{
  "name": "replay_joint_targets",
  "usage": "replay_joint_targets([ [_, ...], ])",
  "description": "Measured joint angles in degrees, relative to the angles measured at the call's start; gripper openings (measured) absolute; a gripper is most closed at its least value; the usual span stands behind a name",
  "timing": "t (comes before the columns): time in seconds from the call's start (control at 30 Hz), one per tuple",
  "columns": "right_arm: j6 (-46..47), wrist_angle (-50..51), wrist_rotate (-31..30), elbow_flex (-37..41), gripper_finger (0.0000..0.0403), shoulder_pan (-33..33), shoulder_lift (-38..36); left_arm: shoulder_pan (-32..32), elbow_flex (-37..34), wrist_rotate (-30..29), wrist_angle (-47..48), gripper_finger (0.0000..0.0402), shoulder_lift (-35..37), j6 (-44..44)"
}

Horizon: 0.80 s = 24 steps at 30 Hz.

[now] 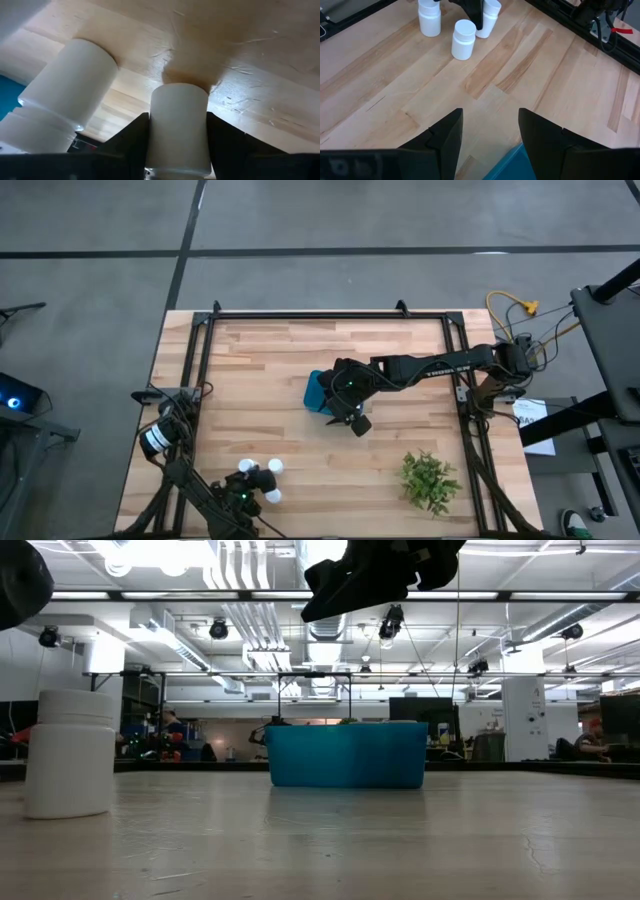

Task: Pick and place pill bottles into a basket
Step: Put the white pill bottle into the blue bin

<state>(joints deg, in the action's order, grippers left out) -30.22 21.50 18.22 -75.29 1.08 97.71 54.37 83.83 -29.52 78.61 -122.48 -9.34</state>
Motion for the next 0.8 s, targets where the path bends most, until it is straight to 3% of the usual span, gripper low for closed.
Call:
replay_joint_targets([
  [0.37, 0.00, 0.02, 0.00, 0.00, 0.0183, 0.00, 0.00, 0.18, 2.90, -4.18, 3.76, 0.0148, 0.07, 6.84],
  [0.53, -0.22, -0.09, -0.02, 0.00, 0.0183, 0.00, 0.00, 0.64, 4.69, -4.22, 11.24, 0.0148, 0.15, 14.00],
  [0.8, -0.85, -1.14, -0.04, 0.00, 0.0183, 0.00, 0.00, 1.03, 5.70, -7.71, 11.45, 0.0147, 3.77, 26.78],
])
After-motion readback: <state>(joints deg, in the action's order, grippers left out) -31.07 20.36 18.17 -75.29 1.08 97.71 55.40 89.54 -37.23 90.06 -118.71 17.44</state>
